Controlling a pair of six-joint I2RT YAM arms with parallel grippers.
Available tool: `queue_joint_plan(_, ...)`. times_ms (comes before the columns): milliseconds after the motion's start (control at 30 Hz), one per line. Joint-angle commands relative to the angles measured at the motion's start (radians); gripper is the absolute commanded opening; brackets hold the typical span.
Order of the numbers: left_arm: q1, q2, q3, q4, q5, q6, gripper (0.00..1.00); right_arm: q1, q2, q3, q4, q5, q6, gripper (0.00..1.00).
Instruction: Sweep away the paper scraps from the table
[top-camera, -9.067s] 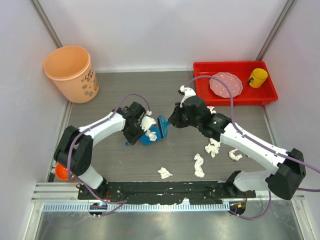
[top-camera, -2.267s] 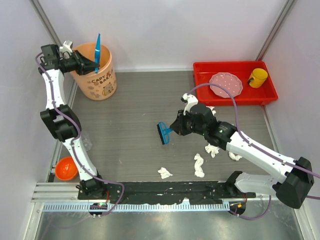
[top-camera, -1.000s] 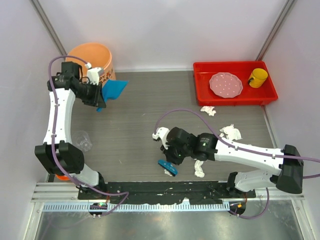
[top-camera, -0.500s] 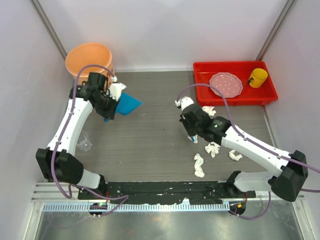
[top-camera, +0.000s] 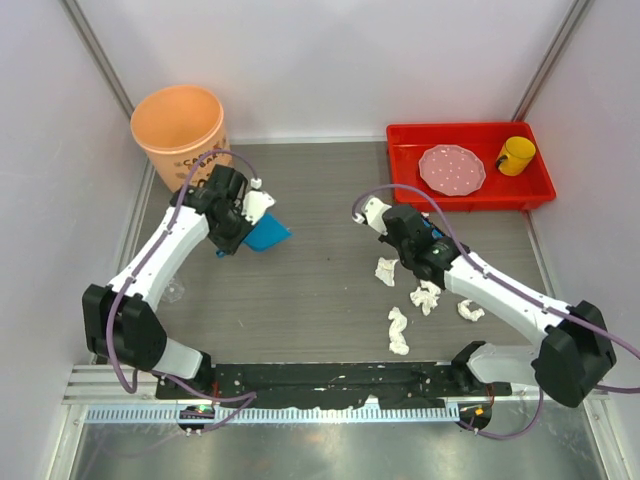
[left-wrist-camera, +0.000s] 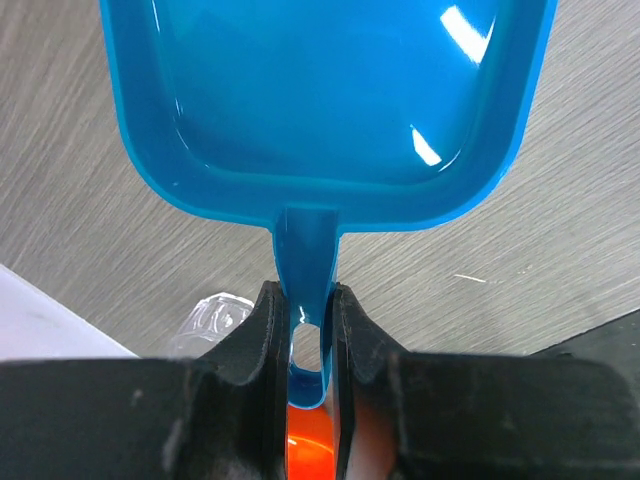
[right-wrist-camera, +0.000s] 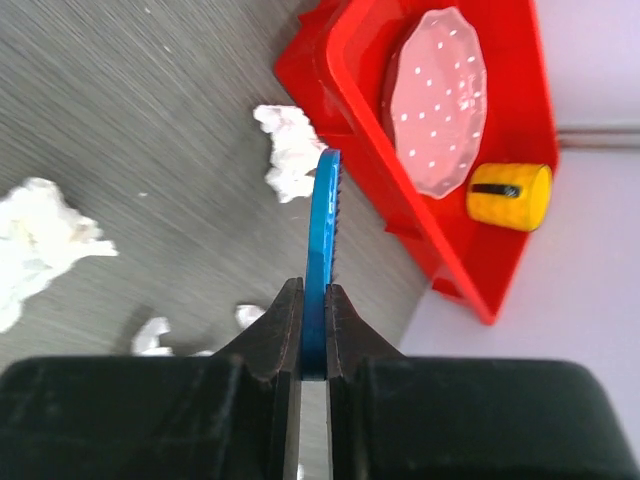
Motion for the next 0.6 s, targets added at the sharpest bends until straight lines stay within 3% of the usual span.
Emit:
queue_joint_plan(0, -0.051, 0.007, -0.073, 0.064, -0.087, 0.024, 0.0, -0.034, 0.025, -0.01, 0.174, -0.036, -0.357, 0.01)
queue_joint_plan(233, -0.207, 0.012, -0.237, 0.154, -0.139, 0.047, 0.0, -0.116, 0.133, -0.015, 0.234, -0.096, -0.426, 0.01)
queue_joint_plan(567, -0.278, 0.014, -0.328, 0.237, -0.05, 0.124, 0.0, -0.132, 0.241, -0.049, 0.261, -0.128, -0.44, 0.01)
